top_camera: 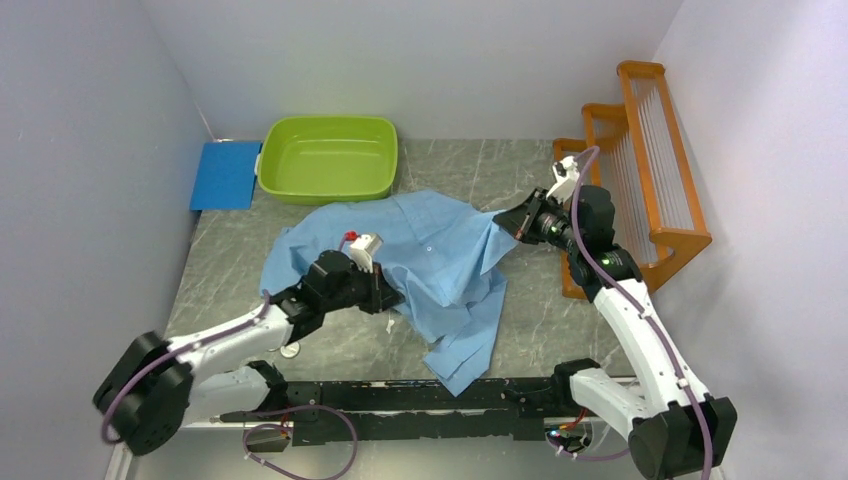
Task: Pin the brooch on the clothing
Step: Flatten out the clothes at the center of the board.
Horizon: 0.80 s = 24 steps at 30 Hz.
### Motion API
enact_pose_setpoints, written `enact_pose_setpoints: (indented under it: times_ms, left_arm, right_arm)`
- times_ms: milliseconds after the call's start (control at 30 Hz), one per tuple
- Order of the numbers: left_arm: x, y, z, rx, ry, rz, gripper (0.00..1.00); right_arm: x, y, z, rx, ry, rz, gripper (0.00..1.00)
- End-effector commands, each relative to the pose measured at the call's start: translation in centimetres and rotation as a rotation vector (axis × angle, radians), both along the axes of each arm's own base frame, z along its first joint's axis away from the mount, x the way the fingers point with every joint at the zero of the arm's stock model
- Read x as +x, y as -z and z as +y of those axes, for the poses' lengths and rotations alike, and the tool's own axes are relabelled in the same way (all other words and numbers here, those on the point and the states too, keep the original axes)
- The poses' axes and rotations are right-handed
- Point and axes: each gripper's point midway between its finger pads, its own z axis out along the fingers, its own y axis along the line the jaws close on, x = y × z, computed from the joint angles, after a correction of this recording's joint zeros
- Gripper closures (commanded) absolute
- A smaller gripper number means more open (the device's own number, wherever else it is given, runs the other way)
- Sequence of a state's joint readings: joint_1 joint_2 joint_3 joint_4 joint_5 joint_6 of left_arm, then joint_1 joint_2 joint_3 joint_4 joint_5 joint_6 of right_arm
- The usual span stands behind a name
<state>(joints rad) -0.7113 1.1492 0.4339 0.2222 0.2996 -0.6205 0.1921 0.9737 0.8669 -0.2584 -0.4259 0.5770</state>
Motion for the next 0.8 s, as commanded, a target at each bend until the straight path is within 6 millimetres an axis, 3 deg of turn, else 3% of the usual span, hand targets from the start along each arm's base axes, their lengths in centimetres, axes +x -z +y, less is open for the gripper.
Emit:
enact_pose_setpoints:
  times_ms: [0, 133, 267, 400, 500, 633, 767]
  left_arm:
    - [0.9, -8.4, 0.3, -0.067, -0.031, -0.148, 0.97]
    - [0.3, -16.3, 2.4, -0.072, -0.072, -0.261, 0.97]
    - [-0.3, -23.8, 5.1, -0.07, -0.144, -0.363, 0.97]
    - [-1.2, -31.4, 8.2, -0.071, -0.236, -0.424, 0.97]
    - [-3.2, -37.9, 9.2, -0.162, -0.213, -0.518, 0.97]
    - [-6.7, -44.6, 9.7, -0.326, -0.13, -0.626, 0.97]
    - [-9.9, -48.7, 10.2, -0.447, -0.041, -0.699, 0.97]
  right_arm:
    - [-1.0, -7.4, 0.1, 0.018, -0.042, -0.21, 1.0]
    - [-2.5, -12.5, 0.0, 0.049, -0.044, -0.334, 1.0]
    - [-5.0, -19.6, -0.6, 0.111, -0.021, -0.503, 1.0]
    - [-8.5, -26.6, -1.4, 0.185, -0.007, -0.67, 1.0]
    - [-11.9, -30.9, -1.5, 0.247, -0.038, -0.783, 1.0]
    - [-16.7, -35.0, -2.1, 0.29, -0.07, -0.918, 1.0]
    - [-20.3, -37.2, -3.5, 0.291, -0.025, -1.018, 1.0]
